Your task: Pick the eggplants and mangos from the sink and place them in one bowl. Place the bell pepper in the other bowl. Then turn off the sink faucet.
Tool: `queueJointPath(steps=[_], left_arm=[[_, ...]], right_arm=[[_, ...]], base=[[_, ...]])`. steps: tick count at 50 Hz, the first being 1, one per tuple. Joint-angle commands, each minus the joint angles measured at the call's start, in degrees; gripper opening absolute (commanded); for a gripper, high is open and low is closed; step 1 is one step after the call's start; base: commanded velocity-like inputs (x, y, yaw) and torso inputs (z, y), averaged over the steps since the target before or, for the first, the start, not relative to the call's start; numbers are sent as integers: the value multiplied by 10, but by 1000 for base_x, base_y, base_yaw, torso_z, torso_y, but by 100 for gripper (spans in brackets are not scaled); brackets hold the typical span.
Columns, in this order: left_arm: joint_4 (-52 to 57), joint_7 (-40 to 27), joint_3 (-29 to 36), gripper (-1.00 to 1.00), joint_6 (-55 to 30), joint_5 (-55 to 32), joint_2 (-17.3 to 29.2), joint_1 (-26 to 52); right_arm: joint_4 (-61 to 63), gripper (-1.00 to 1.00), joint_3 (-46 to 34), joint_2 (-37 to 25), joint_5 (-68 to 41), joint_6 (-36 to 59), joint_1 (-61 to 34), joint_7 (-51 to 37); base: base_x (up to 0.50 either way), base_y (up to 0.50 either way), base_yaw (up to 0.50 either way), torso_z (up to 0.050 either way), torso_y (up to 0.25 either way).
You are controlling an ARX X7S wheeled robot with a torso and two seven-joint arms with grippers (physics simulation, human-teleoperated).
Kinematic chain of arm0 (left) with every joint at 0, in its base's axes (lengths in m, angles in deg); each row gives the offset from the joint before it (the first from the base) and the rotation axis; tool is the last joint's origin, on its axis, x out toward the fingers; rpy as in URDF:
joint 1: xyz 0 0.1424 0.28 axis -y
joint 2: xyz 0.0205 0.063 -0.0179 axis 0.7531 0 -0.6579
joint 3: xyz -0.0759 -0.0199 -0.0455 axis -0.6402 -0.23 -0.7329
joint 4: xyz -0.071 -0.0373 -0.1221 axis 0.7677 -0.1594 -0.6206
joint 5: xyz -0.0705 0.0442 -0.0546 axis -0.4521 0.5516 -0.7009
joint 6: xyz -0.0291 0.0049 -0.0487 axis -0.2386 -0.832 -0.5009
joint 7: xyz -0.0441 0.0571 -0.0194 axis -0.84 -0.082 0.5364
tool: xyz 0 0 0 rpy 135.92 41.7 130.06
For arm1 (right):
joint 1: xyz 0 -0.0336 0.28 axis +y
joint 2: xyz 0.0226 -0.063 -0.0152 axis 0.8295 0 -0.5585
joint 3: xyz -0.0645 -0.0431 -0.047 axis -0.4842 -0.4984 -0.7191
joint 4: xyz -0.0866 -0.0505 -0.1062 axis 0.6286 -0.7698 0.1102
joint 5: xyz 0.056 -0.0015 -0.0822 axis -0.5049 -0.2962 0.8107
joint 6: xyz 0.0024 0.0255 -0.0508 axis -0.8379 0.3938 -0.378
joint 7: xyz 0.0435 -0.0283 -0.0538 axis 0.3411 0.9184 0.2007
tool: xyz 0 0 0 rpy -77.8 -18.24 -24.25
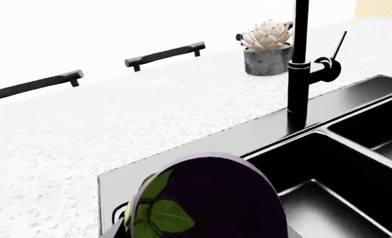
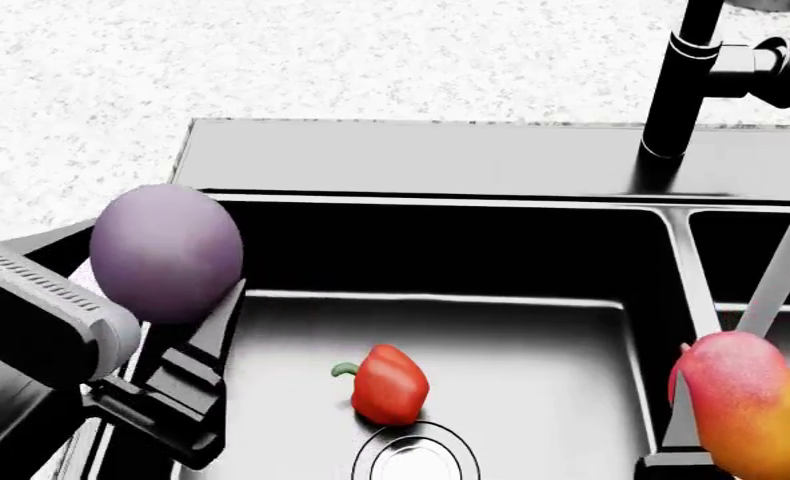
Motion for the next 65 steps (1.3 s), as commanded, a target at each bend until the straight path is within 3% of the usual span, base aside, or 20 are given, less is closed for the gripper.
queueJointPath(steps=[1,18,34,56,65], left_arm=[[20,-21,-8,-100,12,58,34,-20],[22,-57,-33,-100,23,51,53,-50],[29,1,-82,-100,110,65,59,-90],[32,2,-95,-100,129,53,60,-107],[34,-1,-95,-100,133,68,65,-115]], right_arm=[[8,-100,-14,6,26,-10,-1,15],[31,-100,-11,12,84,-56,32,44],[25,-100,-28,17,108,-79,43,52],[16,-100,-60,15,118,-90,36,50],[20,-100,-63,13,110,-92,34,43]], base=[[0,0,0,0,0],[0,0,0,0,0],[0,0,0,0,5],[1,0,0,1,246],[0,0,0,1,34]])
